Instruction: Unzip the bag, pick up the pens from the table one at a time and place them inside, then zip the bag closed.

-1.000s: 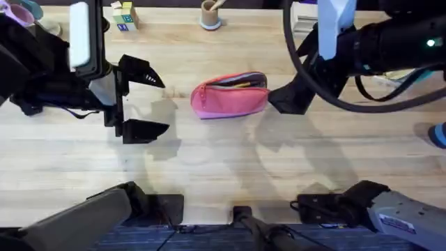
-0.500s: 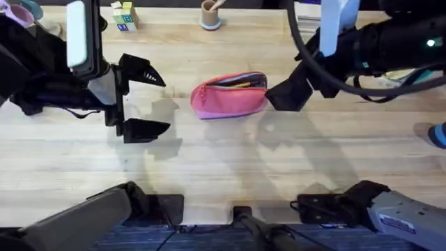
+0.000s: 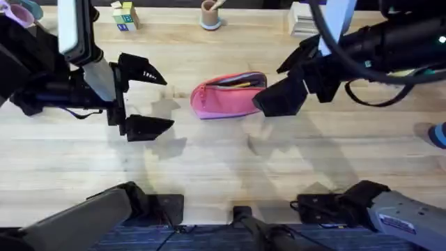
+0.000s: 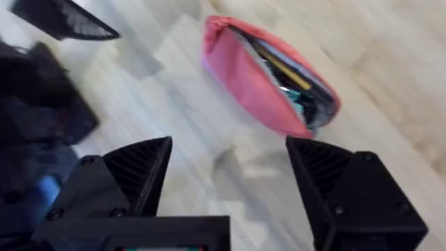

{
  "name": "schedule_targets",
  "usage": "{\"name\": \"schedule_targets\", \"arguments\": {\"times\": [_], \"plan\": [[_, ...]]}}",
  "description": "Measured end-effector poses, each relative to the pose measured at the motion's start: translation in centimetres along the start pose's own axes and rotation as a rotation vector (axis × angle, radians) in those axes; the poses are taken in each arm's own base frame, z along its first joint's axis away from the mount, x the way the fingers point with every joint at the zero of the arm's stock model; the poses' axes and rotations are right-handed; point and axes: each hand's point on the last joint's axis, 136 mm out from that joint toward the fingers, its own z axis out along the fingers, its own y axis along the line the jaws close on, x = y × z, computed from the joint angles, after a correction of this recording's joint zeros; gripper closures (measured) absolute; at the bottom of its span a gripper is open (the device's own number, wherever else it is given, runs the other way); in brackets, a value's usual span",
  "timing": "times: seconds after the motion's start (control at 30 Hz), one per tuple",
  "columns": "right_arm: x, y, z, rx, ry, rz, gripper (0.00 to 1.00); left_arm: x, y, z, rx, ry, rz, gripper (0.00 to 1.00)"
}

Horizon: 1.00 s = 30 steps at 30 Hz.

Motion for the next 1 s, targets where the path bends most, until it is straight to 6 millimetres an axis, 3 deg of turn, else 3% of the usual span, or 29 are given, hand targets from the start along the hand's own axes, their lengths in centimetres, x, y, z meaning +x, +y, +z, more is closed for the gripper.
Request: {"name": "schedule_targets", "arguments": {"times": [0.27,0.6,1.0], "plan": [[-0.2,1.7,0.2,-0.066,-0.003,0.090,0.004,0.0,0.0,0.0,0.000,-0.001,-0.006,0.008],[-0.4,5.7,1.5,-0.164,0.026,0.010,0.004,0.0,0.0,0.0,0.000,-0.001,-0.006,0.008],[-1.4,5.9,4.4,-0.183,0.045,0.057,0.004,0.0,0.0,0.0,0.001,-0.001,-0.008,0.007]]}}
